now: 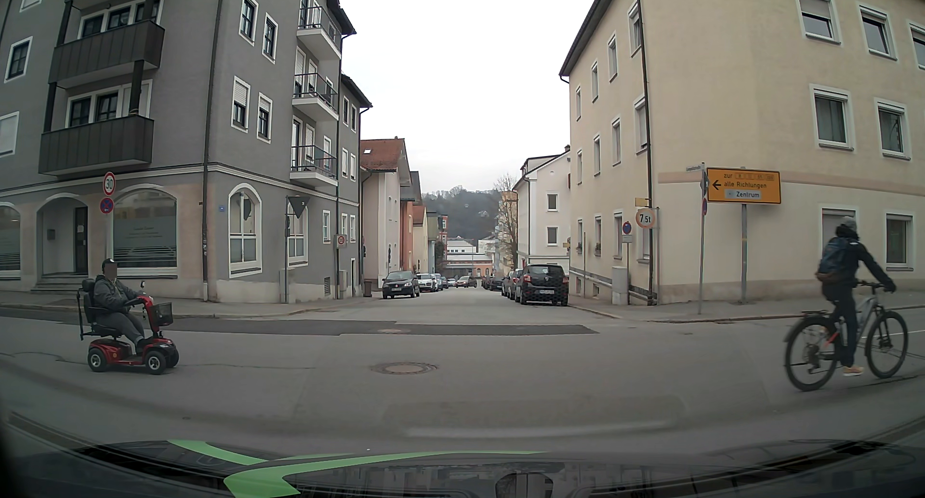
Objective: Follow the waypoints while adhering to traffic rules and regulations
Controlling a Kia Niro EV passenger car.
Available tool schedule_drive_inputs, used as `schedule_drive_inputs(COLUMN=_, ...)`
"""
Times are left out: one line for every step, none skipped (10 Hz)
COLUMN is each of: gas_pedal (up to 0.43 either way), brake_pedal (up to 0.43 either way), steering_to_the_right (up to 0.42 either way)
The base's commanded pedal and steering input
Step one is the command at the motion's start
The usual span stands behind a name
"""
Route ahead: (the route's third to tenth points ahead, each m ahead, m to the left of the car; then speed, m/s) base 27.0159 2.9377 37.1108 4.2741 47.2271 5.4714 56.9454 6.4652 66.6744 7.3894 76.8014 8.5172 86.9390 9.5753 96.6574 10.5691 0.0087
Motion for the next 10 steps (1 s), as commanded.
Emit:
schedule_drive_inputs(gas_pedal=0.000, brake_pedal=0.341, steering_to_the_right=-0.011)
schedule_drive_inputs(gas_pedal=0.000, brake_pedal=0.341, steering_to_the_right=-0.011)
schedule_drive_inputs(gas_pedal=0.000, brake_pedal=0.341, steering_to_the_right=-0.011)
schedule_drive_inputs(gas_pedal=0.000, brake_pedal=0.341, steering_to_the_right=-0.011)
schedule_drive_inputs(gas_pedal=0.000, brake_pedal=0.341, steering_to_the_right=-0.011)
schedule_drive_inputs(gas_pedal=0.000, brake_pedal=0.341, steering_to_the_right=-0.011)
schedule_drive_inputs(gas_pedal=0.000, brake_pedal=0.341, steering_to_the_right=-0.011)
schedule_drive_inputs(gas_pedal=0.000, brake_pedal=0.341, steering_to_the_right=-0.011)
schedule_drive_inputs(gas_pedal=0.000, brake_pedal=0.341, steering_to_the_right=-0.011)
schedule_drive_inputs(gas_pedal=0.000, brake_pedal=0.341, steering_to_the_right=-0.011)
